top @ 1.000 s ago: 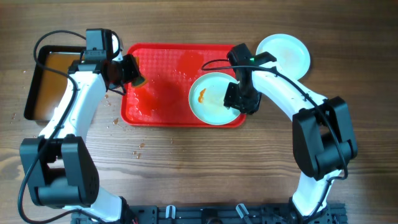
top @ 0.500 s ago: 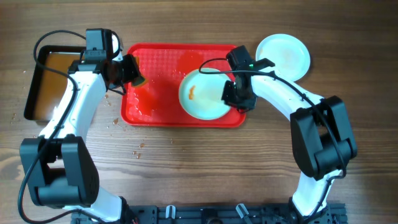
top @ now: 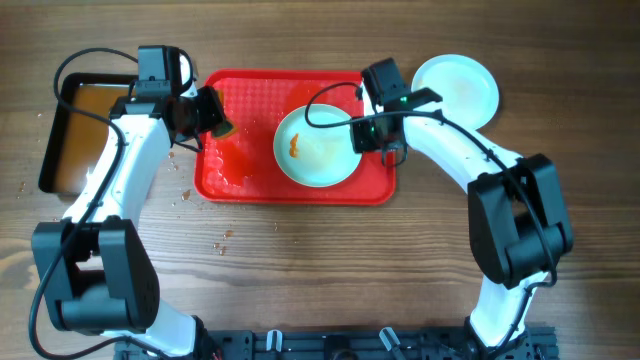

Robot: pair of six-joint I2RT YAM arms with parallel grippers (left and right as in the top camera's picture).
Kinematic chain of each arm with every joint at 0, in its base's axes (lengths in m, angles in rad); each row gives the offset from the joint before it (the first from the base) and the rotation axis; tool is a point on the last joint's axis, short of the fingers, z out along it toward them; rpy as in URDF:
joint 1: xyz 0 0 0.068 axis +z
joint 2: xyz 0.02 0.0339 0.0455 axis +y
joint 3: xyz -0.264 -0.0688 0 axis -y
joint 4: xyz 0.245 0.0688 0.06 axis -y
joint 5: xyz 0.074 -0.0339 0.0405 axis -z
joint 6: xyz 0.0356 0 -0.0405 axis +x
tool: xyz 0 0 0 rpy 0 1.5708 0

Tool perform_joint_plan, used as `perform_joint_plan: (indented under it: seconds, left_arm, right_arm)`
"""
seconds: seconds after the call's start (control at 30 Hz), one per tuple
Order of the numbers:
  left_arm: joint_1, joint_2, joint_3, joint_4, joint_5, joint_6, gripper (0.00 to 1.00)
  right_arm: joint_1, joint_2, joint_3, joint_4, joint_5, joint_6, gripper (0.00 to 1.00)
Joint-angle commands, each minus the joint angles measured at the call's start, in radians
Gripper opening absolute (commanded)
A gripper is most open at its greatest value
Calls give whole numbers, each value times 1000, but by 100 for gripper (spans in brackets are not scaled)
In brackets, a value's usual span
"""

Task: Clean dirty plates on tray and stack at the side
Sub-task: 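Move the right gripper to the last plate and drag it toward center, then scrub the last plate with the sponge while the right gripper holds it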

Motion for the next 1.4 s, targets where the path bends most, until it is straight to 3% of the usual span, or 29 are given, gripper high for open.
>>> perform_joint_plan:
  seconds: [0.0,0.13,0.2,0.23,0.27,0.33,0.4,0.5,0.53,0.73,0.83,1.0,1.1,1.23,1.37]
  left_arm:
    - [-3,8,-1,7,13,-10,4]
    - [-3,8,-1,8,13,-10,4]
    - [-3,8,-1,11,13,-10,4]
    - [-3,8,-1,15,13,-12,4]
    - [-3,8,-1,18,13,-26,4]
    - [-3,8,-1,23,21,-47,4]
    - [-3,8,-1,22,29,-47,4]
    - [-3,8,-1,10,31,-47,4]
    - [-3,8,-1,10,31,-47,4]
    - [-3,8,-1,14,31,-46,4]
    - [-3,8,-1,18,31,-46,4]
    - [-3,8,-1,19,31,-46,4]
    - [-3,8,-1,19,31,-46,4]
    - [-3,8,-1,21,32,-46,4]
    - [-3,8,-1,39,127,-31,4]
  right_arm:
    - [2,11,149,-37,55,-230,70]
    - [-5,11,245,-163,167,-266,74]
    - [1,11,265,-247,132,-279,86]
    - [3,12,265,-274,119,-243,87]
    - [3,20,264,-283,121,-133,82]
    - [0,35,262,-249,64,-75,79]
    - [2,44,262,-185,43,-80,100]
    - [2,44,259,-109,42,-53,99]
    - [2,46,250,-79,41,-85,95]
    - [6,97,177,-35,28,-174,44]
    - [12,149,160,-58,-27,-172,51]
    - [13,197,142,-87,-45,-151,50]
    - [17,197,142,-121,-44,-118,35]
    - [22,197,142,-149,-44,-114,4]
    - [23,197,142,-80,-51,-108,5]
